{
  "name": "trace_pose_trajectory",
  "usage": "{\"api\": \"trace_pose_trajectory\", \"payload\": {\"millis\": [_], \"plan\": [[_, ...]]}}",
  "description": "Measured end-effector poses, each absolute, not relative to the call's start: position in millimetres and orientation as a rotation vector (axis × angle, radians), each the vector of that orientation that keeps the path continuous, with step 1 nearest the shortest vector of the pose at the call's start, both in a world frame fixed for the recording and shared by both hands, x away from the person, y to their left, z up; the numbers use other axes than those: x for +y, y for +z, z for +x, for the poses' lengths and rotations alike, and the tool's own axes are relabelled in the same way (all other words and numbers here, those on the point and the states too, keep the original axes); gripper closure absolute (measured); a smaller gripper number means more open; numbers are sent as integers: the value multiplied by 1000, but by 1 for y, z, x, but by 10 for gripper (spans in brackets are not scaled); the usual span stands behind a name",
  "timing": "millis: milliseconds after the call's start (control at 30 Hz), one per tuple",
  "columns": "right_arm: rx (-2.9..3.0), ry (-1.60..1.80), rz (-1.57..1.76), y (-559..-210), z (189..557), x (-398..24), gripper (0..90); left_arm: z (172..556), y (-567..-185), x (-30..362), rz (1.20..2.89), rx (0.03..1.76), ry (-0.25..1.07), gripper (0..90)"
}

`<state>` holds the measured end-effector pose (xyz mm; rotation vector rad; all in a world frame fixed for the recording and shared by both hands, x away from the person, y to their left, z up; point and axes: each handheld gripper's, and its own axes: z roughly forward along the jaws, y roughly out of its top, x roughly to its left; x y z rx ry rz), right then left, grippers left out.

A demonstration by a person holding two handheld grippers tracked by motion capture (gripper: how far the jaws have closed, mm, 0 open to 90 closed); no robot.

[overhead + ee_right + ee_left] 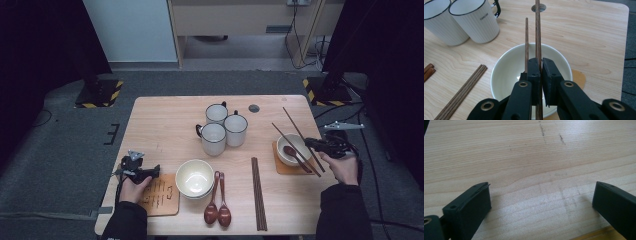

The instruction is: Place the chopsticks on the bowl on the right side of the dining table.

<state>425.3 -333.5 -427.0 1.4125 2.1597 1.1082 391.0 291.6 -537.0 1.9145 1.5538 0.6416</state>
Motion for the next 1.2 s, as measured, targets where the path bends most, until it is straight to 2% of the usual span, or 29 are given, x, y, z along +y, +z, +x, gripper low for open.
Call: {"api": "trace_pose_trajectory", "payload": {"millis": [1200], "plan": [[2256, 1012, 1443, -457, 433, -329, 846, 391, -537, 292, 1915, 1554, 642, 8]]}}
